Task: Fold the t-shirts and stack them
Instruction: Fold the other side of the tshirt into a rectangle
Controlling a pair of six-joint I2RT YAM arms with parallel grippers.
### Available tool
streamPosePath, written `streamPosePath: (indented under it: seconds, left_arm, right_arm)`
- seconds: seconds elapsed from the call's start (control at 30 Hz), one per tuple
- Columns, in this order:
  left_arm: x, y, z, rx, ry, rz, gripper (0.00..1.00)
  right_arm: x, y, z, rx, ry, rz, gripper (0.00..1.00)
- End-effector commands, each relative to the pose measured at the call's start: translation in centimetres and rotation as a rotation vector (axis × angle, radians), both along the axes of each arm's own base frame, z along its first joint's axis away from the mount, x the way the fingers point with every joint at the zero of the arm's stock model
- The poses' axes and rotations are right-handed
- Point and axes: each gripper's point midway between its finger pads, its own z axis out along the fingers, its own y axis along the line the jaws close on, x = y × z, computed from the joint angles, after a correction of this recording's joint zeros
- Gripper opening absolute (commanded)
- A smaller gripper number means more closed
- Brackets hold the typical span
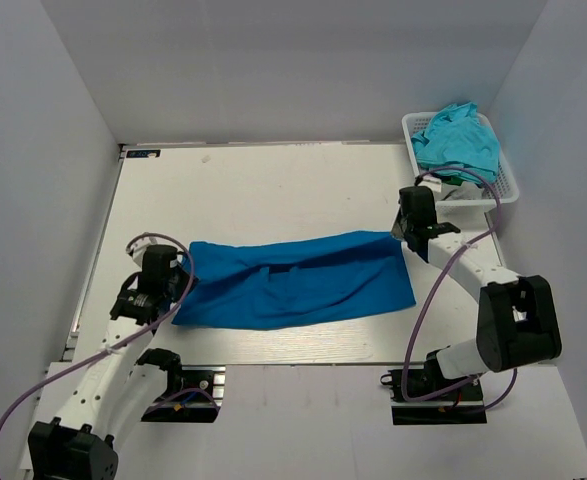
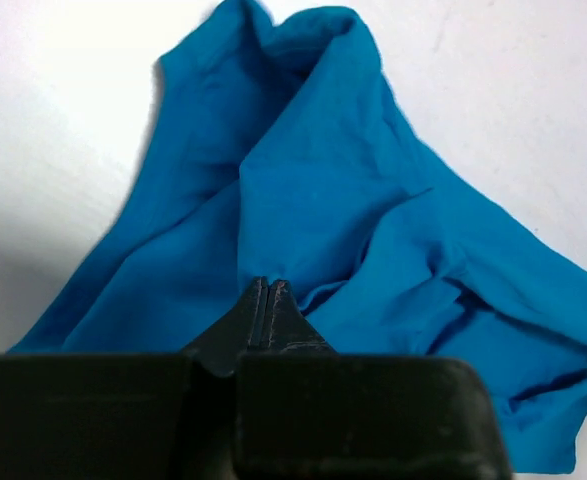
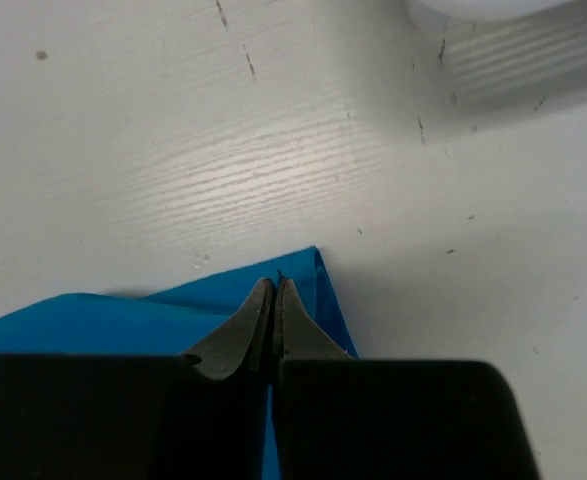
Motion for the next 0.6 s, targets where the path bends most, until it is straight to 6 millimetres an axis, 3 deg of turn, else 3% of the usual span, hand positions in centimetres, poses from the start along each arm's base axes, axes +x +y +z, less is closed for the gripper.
streamPosePath:
  seconds: [0.0,0.23,0.3,0.33,0.4,0.47,0.5,0.53,0.57]
  left_arm:
    - [-1.8,0.2,-1.2,-0.034,0.061,0.053,0.0]
    - [-4.4,0.0,-3.4,-0.089,0.164,0.097,0.0]
    - [-5.0,-0.7,-3.5,-0.129,0.174,0.076,0.0]
    - [-5.2,-1.7,-3.2,-0.172,0.173,0.04,0.02]
    - [-5.7,-2.7,-3.4,-0.215,0.197,0.001,0.16]
    - [-7.1,-3.2,-3.9,-0.247,0.256,-0.005,0.21]
    - [-7.0,-3.4,-3.0,-0.26,0.248,-0.015,0.25]
    - [-7.4,-3.3,-2.7,-0.257,0.265,-0.012,0.41]
    - [-7.0,-3.4,-1.5,-0.26,0.249,-0.015,0.92]
  right_arm:
    - [-1.1,-0.9,-0.4,0.012,-0.004,-0.063,0.0]
    - [-4.0,-1.8,-2.8,0.023,0.037,-0.104,0.03]
    - [-4.9,-2.2,-3.4,0.022,0.046,-0.12,0.19]
    - [-5.2,-2.3,-3.6,0.022,0.053,-0.122,0.32]
    - [-6.2,-2.4,-4.2,0.028,0.086,-0.131,0.39]
    - [-6.9,-2.5,-4.1,0.028,0.101,-0.132,0.52]
    - [-7.3,-2.7,-3.9,0.027,0.104,-0.142,0.69]
    - [-7.6,-2.9,-3.9,0.017,0.11,-0.147,0.83]
    - [-7.4,-3.0,-3.0,0.016,0.088,-0.152,0.9]
